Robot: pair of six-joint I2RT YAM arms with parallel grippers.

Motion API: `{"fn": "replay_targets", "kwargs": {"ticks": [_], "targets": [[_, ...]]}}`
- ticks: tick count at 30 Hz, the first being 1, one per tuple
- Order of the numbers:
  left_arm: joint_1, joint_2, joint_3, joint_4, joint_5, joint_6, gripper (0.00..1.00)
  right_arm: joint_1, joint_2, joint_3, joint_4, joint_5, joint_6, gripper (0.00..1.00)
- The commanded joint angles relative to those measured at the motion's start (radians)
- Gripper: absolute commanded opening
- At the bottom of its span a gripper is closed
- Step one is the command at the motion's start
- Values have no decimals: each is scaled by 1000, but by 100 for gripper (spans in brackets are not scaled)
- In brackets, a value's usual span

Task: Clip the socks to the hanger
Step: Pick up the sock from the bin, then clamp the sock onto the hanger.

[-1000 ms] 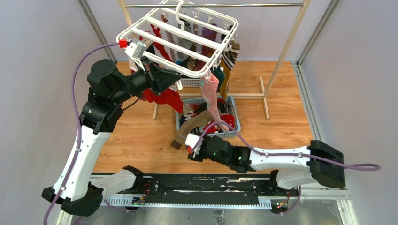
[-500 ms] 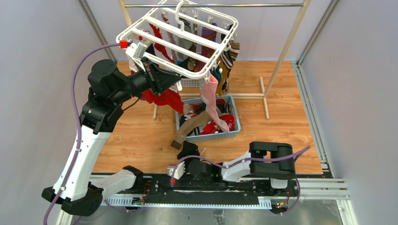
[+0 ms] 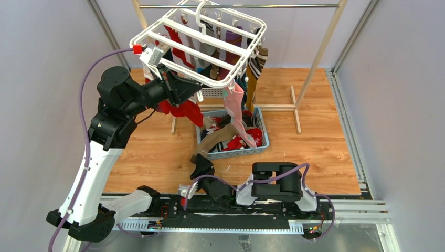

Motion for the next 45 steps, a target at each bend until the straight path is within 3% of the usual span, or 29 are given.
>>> {"fn": "replay_targets", "kwargs": {"ticks": [1, 7, 9, 11, 15, 20, 26, 34, 45], "targets": [[1, -13, 22, -45, 1, 10, 7, -9, -75, -12, 52, 30, 45, 38], [1, -12, 21, -36, 5, -1, 7, -9, -138, -42, 96, 62, 48, 0], [1, -13, 22, -37, 5, -1, 7, -11, -195, -52, 79, 61, 77, 0], [1, -14, 22, -38, 6, 2, 7, -17, -284, -60, -47, 37, 159, 0], [1, -17, 22, -41, 4, 3, 7, -66, -539, -51, -435, -67, 452, 0], [1, -20, 12, -34, 5, 6, 7, -238, -836, 43, -947, -390, 834, 0], [1, -15, 6, -25, 6, 11, 7, -314, -988, 124, -1149, -501, 930, 0], [1, -11, 4, -20, 16, 9, 7, -389, -1058, 189, -1136, -611, 1113, 0], [0, -7, -7, -7, 53, 23, 7, -416, -928, 341, -1050, -652, 1215, 0]]}}
